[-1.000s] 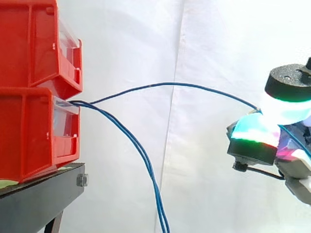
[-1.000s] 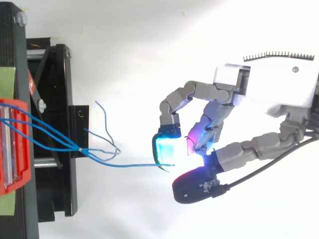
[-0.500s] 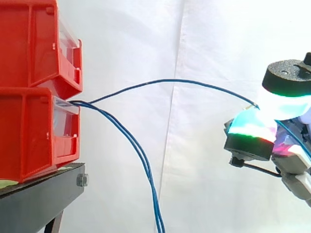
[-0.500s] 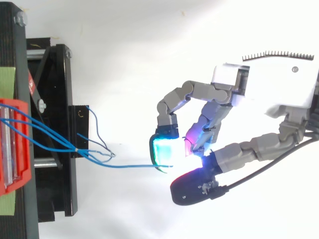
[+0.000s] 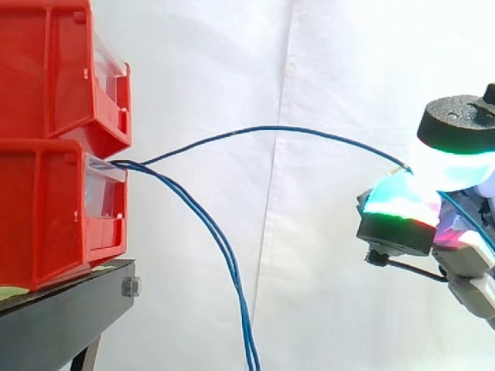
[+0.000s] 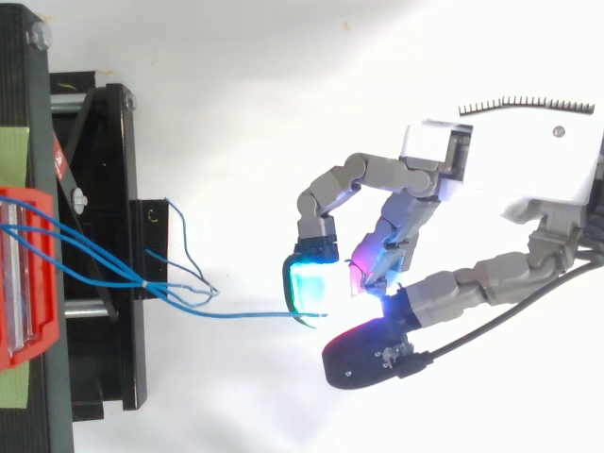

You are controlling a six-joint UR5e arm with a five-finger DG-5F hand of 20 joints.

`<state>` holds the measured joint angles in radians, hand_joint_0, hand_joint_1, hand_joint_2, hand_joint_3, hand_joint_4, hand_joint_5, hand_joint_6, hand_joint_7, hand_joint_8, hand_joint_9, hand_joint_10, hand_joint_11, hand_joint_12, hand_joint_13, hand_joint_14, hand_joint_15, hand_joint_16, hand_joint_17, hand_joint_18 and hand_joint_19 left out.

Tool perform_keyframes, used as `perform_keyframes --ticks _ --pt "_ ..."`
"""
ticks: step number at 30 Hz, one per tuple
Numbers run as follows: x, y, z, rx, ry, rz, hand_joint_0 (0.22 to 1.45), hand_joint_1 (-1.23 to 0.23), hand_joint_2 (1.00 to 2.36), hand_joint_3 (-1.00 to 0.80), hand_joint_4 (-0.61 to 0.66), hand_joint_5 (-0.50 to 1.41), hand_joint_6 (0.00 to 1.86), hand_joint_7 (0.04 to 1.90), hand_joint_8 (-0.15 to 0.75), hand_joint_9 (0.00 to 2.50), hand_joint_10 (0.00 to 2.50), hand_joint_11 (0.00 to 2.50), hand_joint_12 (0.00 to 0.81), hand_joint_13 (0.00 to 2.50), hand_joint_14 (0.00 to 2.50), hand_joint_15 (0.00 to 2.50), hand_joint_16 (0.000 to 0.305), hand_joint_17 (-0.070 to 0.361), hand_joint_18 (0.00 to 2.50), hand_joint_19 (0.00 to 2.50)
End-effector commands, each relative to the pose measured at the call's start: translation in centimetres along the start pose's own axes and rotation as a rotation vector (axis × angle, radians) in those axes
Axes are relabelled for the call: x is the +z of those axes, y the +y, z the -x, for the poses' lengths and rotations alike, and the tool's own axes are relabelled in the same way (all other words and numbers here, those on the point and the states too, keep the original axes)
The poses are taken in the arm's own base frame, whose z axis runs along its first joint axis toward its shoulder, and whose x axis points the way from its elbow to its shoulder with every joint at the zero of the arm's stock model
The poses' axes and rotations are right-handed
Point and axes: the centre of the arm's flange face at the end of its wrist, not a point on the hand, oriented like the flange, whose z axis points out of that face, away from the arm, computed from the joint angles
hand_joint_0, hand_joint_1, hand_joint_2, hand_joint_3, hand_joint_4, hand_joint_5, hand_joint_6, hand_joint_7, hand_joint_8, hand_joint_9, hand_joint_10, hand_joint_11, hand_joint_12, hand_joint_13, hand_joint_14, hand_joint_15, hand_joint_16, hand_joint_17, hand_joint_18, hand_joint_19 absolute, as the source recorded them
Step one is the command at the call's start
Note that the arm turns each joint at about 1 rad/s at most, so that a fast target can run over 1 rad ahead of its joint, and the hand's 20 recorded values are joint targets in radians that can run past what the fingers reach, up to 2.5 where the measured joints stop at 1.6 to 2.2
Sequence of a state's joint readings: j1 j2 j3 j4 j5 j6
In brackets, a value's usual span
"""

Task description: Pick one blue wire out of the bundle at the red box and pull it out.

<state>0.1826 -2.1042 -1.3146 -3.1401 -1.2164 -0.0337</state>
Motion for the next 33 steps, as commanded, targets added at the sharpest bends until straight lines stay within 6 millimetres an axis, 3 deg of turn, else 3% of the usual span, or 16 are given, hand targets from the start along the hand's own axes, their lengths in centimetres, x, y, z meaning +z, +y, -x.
perform_keyframes --ticks 1,33 --pt "-0.03 0.07 0.02 0.0 0.0 0.001 0.58 -0.79 1.36 -0.04 0.02 -0.1 0.96 1.3 0.416 1.12 0.01 0.72 0.48 1.07 0.02 0.57 0.065 0.147 1.07 0.5" --pt "-0.03 0.07 0.02 0.0 0.0 0.001 0.58 -0.79 1.36 -0.06 0.02 -0.1 0.96 1.27 0.413 1.11 0.01 0.73 0.474 1.07 0.02 0.57 0.064 0.145 1.06 0.5"
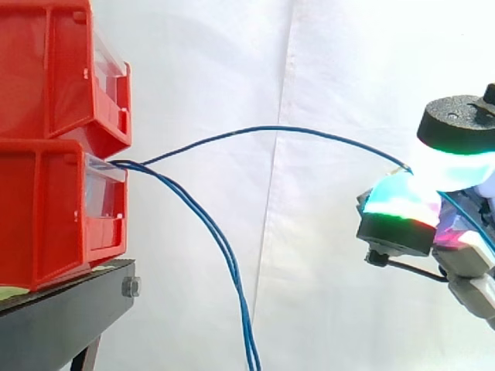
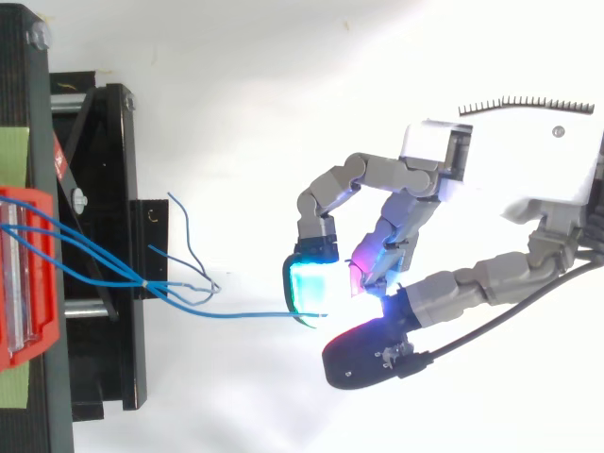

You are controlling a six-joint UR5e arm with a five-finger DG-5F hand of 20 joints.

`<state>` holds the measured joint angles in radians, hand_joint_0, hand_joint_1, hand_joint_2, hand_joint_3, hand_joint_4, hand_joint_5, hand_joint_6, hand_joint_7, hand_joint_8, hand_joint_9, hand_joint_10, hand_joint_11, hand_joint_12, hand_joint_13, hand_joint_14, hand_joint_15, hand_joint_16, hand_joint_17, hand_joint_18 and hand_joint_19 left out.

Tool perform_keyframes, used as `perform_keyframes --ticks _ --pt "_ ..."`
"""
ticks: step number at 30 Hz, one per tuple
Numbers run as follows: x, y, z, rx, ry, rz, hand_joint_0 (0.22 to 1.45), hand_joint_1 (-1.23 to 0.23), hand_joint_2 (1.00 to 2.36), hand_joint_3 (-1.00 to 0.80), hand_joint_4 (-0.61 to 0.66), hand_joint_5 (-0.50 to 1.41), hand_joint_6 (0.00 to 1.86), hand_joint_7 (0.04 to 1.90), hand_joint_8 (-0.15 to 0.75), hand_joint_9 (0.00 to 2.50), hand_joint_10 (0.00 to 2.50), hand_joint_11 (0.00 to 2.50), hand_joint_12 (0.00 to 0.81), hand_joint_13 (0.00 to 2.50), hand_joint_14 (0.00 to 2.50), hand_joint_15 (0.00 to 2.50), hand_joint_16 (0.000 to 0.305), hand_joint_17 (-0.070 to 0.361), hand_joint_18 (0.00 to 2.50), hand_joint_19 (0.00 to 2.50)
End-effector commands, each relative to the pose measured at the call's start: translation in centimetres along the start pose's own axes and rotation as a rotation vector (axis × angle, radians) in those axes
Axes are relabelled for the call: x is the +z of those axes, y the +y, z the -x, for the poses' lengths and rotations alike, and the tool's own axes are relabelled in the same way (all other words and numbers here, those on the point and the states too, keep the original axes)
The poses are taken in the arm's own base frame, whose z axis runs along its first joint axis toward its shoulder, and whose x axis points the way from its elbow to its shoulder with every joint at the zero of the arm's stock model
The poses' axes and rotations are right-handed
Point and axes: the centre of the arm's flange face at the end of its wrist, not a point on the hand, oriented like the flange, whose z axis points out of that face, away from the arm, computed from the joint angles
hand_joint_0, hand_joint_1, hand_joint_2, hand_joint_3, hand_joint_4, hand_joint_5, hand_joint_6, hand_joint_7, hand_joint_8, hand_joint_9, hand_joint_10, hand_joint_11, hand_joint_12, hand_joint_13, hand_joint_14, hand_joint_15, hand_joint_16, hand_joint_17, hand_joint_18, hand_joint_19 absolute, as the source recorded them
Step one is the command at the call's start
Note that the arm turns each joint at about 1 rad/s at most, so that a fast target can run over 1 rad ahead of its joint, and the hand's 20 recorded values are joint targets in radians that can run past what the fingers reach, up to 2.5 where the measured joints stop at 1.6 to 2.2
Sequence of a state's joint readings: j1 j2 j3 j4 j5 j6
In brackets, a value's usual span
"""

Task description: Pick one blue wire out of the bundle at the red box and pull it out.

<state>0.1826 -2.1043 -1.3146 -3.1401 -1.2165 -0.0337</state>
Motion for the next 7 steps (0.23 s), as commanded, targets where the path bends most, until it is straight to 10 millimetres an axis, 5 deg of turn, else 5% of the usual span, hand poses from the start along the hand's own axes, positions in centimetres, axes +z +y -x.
perform_keyframes --ticks 1,7 --pt "-0.04 0.07 0.02 0.0 0.0 0.001 0.59 -0.79 1.36 -0.06 0.02 -0.1 0.96 1.27 0.413 1.11 0.01 0.72 0.475 1.07 0.02 0.57 0.064 0.145 1.06 0.5" --pt "0.01 -0.02 0.0 0.0 0.0 0.0 0.58 -0.79 1.36 -0.06 0.01 -0.1 0.96 1.27 0.414 1.11 0.01 0.71 0.474 1.07 0.02 0.57 0.064 0.145 1.06 0.5"
